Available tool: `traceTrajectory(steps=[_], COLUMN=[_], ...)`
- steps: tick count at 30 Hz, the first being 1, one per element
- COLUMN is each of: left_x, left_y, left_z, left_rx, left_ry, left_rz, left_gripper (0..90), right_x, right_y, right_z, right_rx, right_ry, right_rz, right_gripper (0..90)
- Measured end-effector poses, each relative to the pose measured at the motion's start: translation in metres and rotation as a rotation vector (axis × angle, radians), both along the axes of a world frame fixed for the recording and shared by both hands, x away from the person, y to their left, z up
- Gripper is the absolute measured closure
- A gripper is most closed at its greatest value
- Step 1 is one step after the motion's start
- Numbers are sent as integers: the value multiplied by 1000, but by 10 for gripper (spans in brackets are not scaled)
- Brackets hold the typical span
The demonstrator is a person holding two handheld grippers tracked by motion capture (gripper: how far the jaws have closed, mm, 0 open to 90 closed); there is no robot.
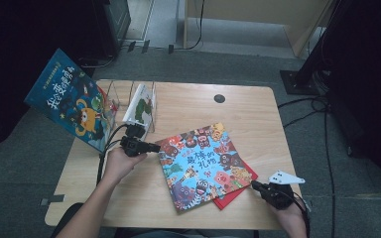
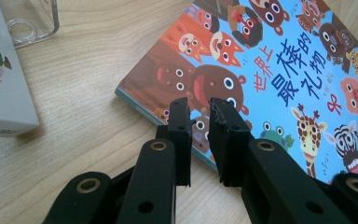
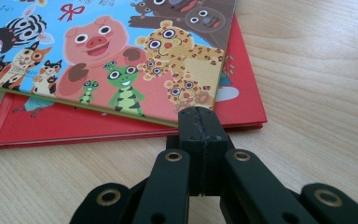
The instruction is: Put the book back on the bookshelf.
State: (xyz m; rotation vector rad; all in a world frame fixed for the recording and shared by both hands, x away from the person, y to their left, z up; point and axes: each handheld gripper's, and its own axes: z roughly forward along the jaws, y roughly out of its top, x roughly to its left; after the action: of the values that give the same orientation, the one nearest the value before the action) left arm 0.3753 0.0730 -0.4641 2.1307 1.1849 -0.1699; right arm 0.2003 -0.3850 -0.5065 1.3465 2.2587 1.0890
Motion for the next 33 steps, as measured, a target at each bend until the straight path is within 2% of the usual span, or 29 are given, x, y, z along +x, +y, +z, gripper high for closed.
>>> traceTrajectory(steps=[5, 9, 11, 16, 26, 33], left_x=[-1, -2, -2, -5, -10, -8], left_y=[1, 5, 7, 14, 25, 36], left_z=[-1, -2, -2, -5, -6, -10], left_rx=[7, 15, 27, 23, 34, 40], left_ry=[-1, -5, -6, -10, -43, -26], left_rz=[1, 25, 39, 59, 91, 123], left_gripper=[791, 787, 788, 789, 769, 759], right_x=[1, 6, 10, 20, 41, 55], right_y=[-1, -1, -2, -2, -3, -4], right_z=[0, -1, -1, -1, -2, -4], right_rx=[3, 4, 7, 13, 26, 44], right_ry=[0, -4, -5, -5, -8, -11], right_rz=[1, -14, -18, -36, -58, -65], right_gripper=[900, 900, 900, 900, 900, 900])
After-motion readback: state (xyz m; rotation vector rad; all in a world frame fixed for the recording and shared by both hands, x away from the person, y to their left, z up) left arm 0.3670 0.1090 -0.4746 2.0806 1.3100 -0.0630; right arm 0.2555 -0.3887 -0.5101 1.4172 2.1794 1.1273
